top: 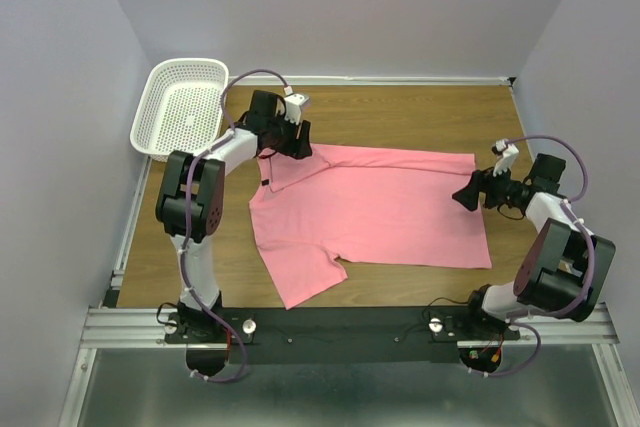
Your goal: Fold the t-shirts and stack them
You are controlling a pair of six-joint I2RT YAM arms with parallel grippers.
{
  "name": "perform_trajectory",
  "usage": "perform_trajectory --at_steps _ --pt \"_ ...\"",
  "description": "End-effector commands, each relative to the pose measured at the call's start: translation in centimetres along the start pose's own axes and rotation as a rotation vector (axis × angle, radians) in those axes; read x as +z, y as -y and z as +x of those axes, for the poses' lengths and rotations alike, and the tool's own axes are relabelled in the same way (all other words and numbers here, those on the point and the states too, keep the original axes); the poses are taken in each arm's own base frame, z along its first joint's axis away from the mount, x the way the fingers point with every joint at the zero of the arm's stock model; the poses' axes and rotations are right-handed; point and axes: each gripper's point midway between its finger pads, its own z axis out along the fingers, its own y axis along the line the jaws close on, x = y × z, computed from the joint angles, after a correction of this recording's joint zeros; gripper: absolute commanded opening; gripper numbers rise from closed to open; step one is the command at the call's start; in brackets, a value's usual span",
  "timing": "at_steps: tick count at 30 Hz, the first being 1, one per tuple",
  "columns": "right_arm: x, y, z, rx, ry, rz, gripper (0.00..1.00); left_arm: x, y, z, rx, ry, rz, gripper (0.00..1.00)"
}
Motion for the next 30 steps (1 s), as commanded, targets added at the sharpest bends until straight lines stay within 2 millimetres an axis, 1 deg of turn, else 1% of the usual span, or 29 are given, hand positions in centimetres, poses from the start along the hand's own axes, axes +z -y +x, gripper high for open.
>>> perform_trajectory --at_steps 1,2,3,4,5,8,11,15,18,20,21,23,24,28,30 --pt "0.1 -0.4 0.2 0.017 -0.001 -0.041 0.88 1.3 0.2 0.5 0.024 -0.039 0.029 0.64" --pt "0.2 -0.4 0.2 0.017 -0.001 -0.042 0.88 1.5 0.2 0.5 0.024 -0.041 0.027 0.64" --pt "0.2 -0.5 0.4 0.021 -0.003 -0.047 0.88 1.9 0.1 1.0 0.02 -0.057 0.029 0.64" --pt "0.2 -0.5 0.4 0.021 -0.003 -0.047 0.88 2.1 0.1 0.9 0.023 -0.056 0.031 0.64" --pt "0.2 -0.5 0.5 0.024 -0.004 -0.05 0.88 2.5 0.0 1.2 0.023 -0.066 0.035 0.64" --pt "0.2 -0.7 0.5 0.024 -0.003 -0.053 0.88 3.1 0.2 1.4 0.023 -0.077 0.05 0.64" --pt "0.2 -0.8 0.6 0.024 -0.003 -0.053 0.88 3.5 0.5 1.6 0.025 -0.089 0.062 0.64" --pt "0.2 -0.7 0.5 0.022 -0.002 -0.052 0.88 4.0 0.8 2.2 0.024 -0.103 0.084 0.61" --pt "0.2 -0.7 0.5 0.026 -0.004 -0.053 0.88 4.1 1.1 2.6 0.02 -0.115 0.096 0.53" --pt "0.2 -0.7 0.5 0.024 -0.003 -0.053 0.88 4.0 1.2 2.6 0.022 -0.113 0.099 0.48" --pt "0.2 -0.8 0.5 0.026 -0.004 -0.053 0.88 4.0 1.3 2.6 0.019 -0.116 0.101 0.39" --pt "0.1 -0.7 0.5 0.024 -0.004 -0.05 0.88 3.8 1.4 2.5 0.019 -0.115 0.107 0.31" --pt "0.1 -0.7 0.4 0.023 -0.003 -0.049 0.88 3.7 1.6 2.2 0.023 -0.111 0.111 0.25" --pt "0.1 -0.7 0.4 0.026 -0.004 -0.048 0.88 3.1 2.0 1.9 0.032 -0.108 0.122 0.22" --pt "0.1 -0.7 0.3 0.023 -0.003 -0.048 0.88 2.9 2.2 1.8 0.036 -0.108 0.128 0.19"
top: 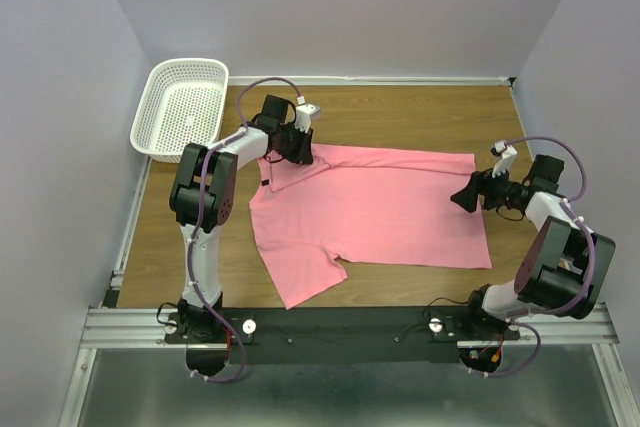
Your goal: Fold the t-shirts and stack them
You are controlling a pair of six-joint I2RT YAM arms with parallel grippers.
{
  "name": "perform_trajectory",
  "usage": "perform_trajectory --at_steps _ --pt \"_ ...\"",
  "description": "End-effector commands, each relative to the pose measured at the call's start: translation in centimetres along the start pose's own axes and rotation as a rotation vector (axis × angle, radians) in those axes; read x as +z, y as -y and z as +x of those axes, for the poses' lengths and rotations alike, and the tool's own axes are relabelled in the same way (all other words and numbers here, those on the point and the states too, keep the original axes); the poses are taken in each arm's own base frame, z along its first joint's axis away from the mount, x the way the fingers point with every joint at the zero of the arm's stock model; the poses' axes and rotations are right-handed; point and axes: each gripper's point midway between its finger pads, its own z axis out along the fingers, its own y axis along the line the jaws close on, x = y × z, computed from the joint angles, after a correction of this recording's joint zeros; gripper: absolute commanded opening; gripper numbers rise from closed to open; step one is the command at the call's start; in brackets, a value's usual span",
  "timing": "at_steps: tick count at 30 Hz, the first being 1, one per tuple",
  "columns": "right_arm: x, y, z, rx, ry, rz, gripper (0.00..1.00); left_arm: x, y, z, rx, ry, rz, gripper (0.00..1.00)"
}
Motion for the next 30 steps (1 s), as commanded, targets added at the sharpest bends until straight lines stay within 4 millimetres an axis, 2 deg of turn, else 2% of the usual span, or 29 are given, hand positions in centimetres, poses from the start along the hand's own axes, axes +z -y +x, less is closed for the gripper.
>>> perform_trajectory --at_steps 1,3,5,12,14,15,16,19,20,21,28,30 --pt "-0.2 -0.2 -0.3 -0.009 0.01 -0.015 0.88 -0.8 1.5 -0.7 0.025 0.004 0.053 0.15" --pt "-0.2 -0.2 -0.4 -0.008 0.01 -0.014 0.88 -0.9 1.7 -0.7 0.026 0.007 0.057 0.13" --pt "-0.3 -0.2 -0.5 -0.011 0.011 -0.011 0.88 -1.2 1.9 -0.7 0.026 0.01 0.059 0.01" --pt "-0.6 -0.4 -0.8 -0.019 0.02 -0.006 0.88 -3.2 4.5 -1.4 0.049 0.073 0.092 0.0" --pt "-0.7 -0.5 -0.8 -0.019 0.021 -0.006 0.88 -3.8 4.8 -1.7 0.059 0.09 0.083 0.0" --pt "-0.7 -0.5 -0.9 -0.02 0.022 -0.007 0.88 -3.9 4.4 -1.8 0.054 0.091 0.053 0.0" --pt "-0.7 -0.5 -0.9 -0.02 0.024 -0.005 0.88 -4.0 4.0 -2.2 0.056 0.107 0.027 0.07" --pt "-0.8 -0.5 -0.8 -0.017 0.021 -0.004 0.88 -4.0 2.7 -2.7 0.045 0.116 -0.042 0.36" --pt "-0.8 -0.5 -0.7 -0.017 0.021 -0.003 0.88 -3.9 2.5 -3.4 0.048 0.125 -0.049 0.39" --pt "-0.8 -0.5 -0.7 -0.016 0.021 -0.002 0.88 -3.3 2.0 -3.2 0.042 0.112 -0.057 0.42" --pt "-0.9 -0.3 -0.7 -0.012 0.022 0.0 0.88 -1.5 -0.1 -3.6 0.047 0.056 -0.102 0.43" --pt "-0.9 -0.3 -0.8 -0.014 0.024 -0.003 0.88 -1.0 -0.4 -2.9 0.04 0.033 -0.1 0.43"
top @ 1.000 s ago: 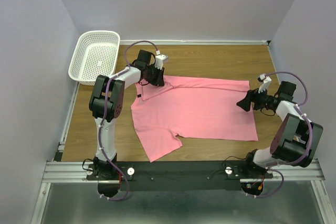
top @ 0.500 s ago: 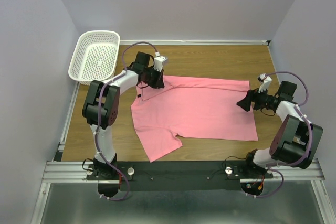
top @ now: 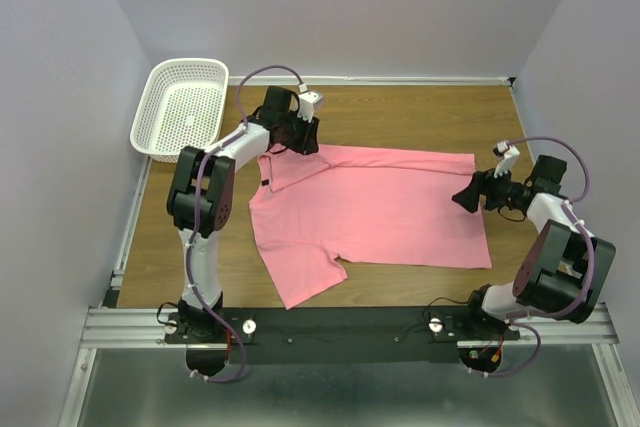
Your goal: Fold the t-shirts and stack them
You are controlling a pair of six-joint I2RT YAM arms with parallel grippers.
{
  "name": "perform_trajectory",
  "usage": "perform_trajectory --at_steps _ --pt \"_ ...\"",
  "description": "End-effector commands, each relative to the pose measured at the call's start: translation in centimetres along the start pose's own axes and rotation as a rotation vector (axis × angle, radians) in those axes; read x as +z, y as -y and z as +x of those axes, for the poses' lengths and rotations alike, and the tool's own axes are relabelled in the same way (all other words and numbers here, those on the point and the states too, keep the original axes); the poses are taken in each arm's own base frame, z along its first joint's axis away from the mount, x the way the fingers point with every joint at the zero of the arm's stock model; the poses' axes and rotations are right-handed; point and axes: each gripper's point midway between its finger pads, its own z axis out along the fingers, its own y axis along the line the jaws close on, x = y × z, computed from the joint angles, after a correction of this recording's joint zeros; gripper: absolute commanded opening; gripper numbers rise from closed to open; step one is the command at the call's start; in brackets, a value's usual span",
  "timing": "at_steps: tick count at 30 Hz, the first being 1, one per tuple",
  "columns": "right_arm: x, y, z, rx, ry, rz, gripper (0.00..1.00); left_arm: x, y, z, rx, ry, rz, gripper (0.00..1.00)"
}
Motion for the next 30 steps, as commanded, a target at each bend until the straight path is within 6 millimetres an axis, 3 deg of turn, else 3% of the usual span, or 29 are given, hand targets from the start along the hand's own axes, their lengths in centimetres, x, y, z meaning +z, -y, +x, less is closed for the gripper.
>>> perform_trajectory --at_steps 1,10,19,21,25,27,30 --pt "-0.3 -0.2 -0.5 -0.011 0.016 -0.015 0.88 0.8 -1.3 1.3 -0.002 -0.064 -0.043 0.43" --pt "-0.2 0.0 -0.3 0.004 0.011 -0.021 0.88 2.0 -1.5 3.7 -0.015 -0.119 -0.025 0.43" --pt "-0.4 0.0 -0.3 0.006 0.016 -0.017 0.89 2.6 -2.0 4.0 -0.009 -0.142 -0.055 0.4" --pt "-0.5 0.1 -0.3 0.007 0.018 -0.016 0.89 2.6 -1.8 4.0 -0.006 -0.142 -0.051 0.36" --pt "-0.5 0.1 -0.4 0.011 0.019 -0.017 0.89 2.4 -1.4 3.6 -0.004 -0.131 -0.033 0.08" --pt "-0.5 0.2 -0.4 0.013 0.018 -0.017 0.89 2.1 -1.0 3.1 0.001 -0.116 -0.022 0.0" --pt "-0.5 0.2 -0.4 0.015 0.018 -0.018 0.89 1.3 -0.3 2.2 0.007 -0.09 -0.005 0.0"
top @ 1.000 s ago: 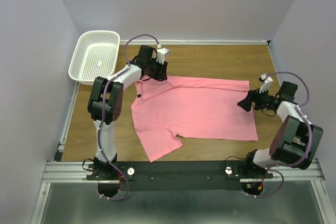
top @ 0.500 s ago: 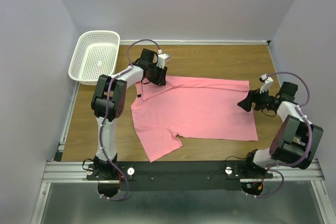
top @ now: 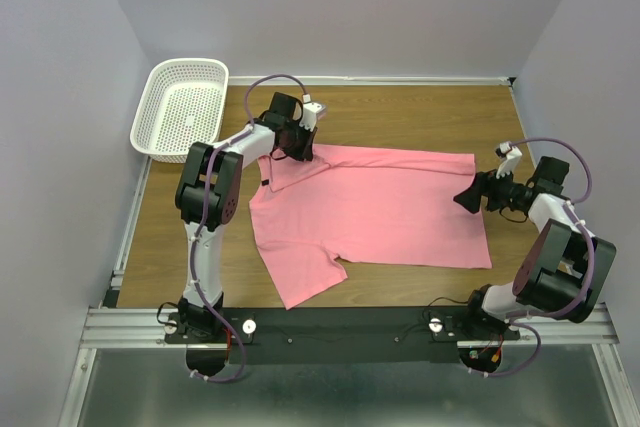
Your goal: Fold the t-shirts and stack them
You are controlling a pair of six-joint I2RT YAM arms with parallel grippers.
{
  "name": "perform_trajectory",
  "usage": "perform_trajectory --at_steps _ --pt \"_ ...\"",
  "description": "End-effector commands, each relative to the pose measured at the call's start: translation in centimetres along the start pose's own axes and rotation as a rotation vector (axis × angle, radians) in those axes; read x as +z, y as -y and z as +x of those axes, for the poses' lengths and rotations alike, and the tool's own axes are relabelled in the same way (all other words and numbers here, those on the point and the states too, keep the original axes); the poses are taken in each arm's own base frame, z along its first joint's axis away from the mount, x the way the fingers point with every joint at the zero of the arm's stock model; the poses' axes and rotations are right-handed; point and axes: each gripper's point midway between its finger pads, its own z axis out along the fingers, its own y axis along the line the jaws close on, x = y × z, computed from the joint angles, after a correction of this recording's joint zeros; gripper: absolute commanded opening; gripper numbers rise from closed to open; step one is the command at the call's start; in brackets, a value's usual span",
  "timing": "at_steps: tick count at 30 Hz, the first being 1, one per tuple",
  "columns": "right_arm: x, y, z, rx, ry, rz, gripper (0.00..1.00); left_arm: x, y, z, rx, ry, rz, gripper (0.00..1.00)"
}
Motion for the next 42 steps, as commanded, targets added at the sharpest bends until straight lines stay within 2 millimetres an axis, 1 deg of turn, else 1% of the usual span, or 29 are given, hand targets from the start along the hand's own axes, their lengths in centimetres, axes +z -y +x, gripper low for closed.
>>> perform_trajectory --at_steps 1,4,5,7,8,9,10,11,13,15,17,21,23,24,27,31,34,37,41,42 --pt "-0.1 -0.1 -0.6 -0.005 0.018 -0.026 0.89 -1.5 1.3 -1.9 0.022 0.046 0.026 0.0" --pt "-0.1 0.0 -0.5 -0.002 0.015 -0.025 0.89 -2.9 2.1 -3.2 0.038 0.095 0.034 0.0" --pt "-0.2 0.0 -0.5 -0.001 0.016 -0.024 0.89 -3.7 2.7 -3.4 0.046 0.108 0.036 0.0" --pt "-0.1 0.0 -0.5 -0.003 0.018 -0.026 0.89 -4.2 3.1 -3.6 0.052 0.119 0.035 0.0" --pt "-0.1 0.0 -0.5 -0.003 0.018 -0.026 0.89 -4.4 3.3 -3.1 0.052 0.113 0.035 0.0" --pt "-0.1 0.0 -0.5 -0.003 0.018 -0.026 0.89 -4.9 3.7 -3.2 0.06 0.122 0.036 0.0" --pt "-0.2 0.1 -0.5 -0.001 0.017 -0.025 0.89 -4.9 3.9 -2.5 0.055 0.112 0.038 0.0" --pt "-0.1 0.1 -0.5 0.0 0.016 -0.026 0.89 -5.2 4.0 -2.9 0.059 0.122 0.04 0.0" --pt "-0.2 0.1 -0.5 0.0 0.016 -0.026 0.89 -5.4 4.6 -1.3 0.054 0.105 0.055 0.0" --pt "-0.2 0.1 -0.5 -0.001 0.016 -0.025 0.89 -5.9 5.3 -1.0 0.06 0.107 0.066 0.0" --pt "-0.1 0.1 -0.5 0.0 0.016 -0.026 0.89 -5.9 6.1 0.0 0.059 0.09 0.081 0.0" --pt "-0.2 0.1 -0.6 0.002 0.018 -0.026 0.89 -5.8 7.7 1.3 0.063 0.073 0.104 0.0" --pt "-0.2 0.1 -0.7 -0.001 0.019 -0.025 0.89 -5.7 8.1 1.7 0.065 0.066 0.113 0.0" --pt "-0.2 0.2 -0.7 -0.002 0.02 -0.025 0.89 -5.5 8.3 2.3 0.062 0.055 0.113 0.0" --pt "-0.2 0.2 -0.6 -0.002 0.017 -0.023 0.89 -5.2 9.1 2.9 0.06 0.045 0.118 0.0" --pt "-0.1 0.3 -0.4 -0.003 0.011 -0.021 0.89 -5.2 10.2 3.0 0.064 0.057 0.127 0.0" --pt "-0.1 0.4 -0.4 -0.002 0.011 -0.021 0.89 -5.5 10.8 3.1 0.068 0.065 0.12 0.0" --pt "0.0 0.5 -0.3 0.005 0.007 -0.022 0.89 -5.5 11.5 3.3 0.034 0.064 0.116 0.0" --pt "0.0 0.6 -0.4 0.005 0.006 -0.022 0.89 -5.1 11.7 4.5 0.022 0.034 0.102 0.0" --pt "0.0 0.7 -0.3 0.007 0.005 -0.02 0.89 -4.9 11.3 5.1 0.013 0.02 0.078 0.03"
